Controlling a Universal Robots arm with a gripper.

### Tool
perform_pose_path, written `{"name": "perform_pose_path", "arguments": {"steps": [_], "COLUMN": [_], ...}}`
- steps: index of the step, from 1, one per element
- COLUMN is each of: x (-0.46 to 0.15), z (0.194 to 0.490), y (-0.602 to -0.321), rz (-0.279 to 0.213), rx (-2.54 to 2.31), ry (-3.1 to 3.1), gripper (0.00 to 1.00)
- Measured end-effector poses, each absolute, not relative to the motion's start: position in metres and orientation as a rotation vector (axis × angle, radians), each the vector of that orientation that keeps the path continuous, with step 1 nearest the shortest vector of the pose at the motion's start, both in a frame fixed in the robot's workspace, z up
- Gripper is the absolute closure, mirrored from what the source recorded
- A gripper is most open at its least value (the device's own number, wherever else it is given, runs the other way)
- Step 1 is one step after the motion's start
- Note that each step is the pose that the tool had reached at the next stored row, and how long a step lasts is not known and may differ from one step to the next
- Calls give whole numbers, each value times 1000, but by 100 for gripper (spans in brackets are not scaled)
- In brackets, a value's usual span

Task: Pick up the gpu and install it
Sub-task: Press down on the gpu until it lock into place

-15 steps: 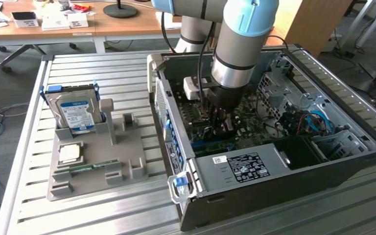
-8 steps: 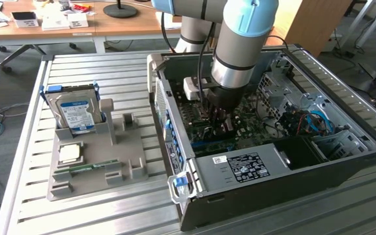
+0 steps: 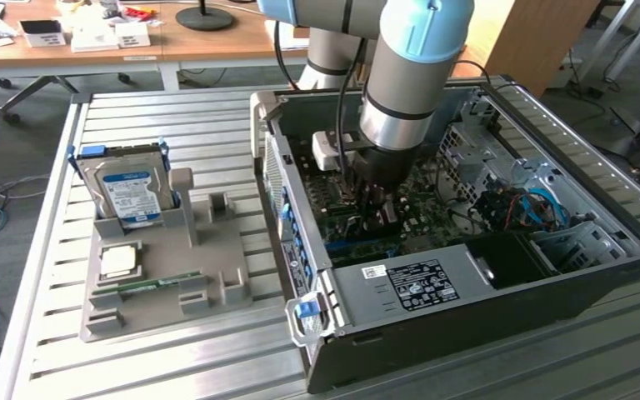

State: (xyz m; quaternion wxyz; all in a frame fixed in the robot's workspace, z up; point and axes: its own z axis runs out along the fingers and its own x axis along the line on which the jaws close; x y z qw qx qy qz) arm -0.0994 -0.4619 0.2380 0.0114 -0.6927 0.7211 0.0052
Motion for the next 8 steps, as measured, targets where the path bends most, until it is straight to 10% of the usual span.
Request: {"name": "perform_pose_path", "arguments": {"steps": [8], "x": [-99], "z": [238], "y": [-462], "rz": [16], "rx": [-2161], "ry": [2249], "gripper": [49]}}
